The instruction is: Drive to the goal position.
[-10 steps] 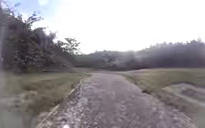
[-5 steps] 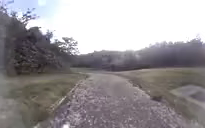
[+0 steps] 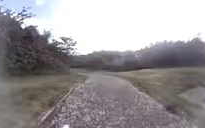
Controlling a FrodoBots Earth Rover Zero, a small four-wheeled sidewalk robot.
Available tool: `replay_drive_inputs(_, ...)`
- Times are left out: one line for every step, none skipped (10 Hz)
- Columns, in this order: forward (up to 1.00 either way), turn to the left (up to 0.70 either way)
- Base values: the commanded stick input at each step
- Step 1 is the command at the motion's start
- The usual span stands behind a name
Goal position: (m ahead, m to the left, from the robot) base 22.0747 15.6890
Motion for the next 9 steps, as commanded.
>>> replay_drive_inputs(1.0, -0.11)
replay_drive_inputs(1.0, -0.2)
replay_drive_inputs(1.0, -0.08)
replay_drive_inputs(1.0, -0.03)
replay_drive_inputs(1.0, 0.0)
replay_drive_inputs(1.0, 0.0)
replay_drive_inputs(1.0, 0.0)
replay_drive_inputs(1.0, 0.0)
replay_drive_inputs(1.0, 0.0)
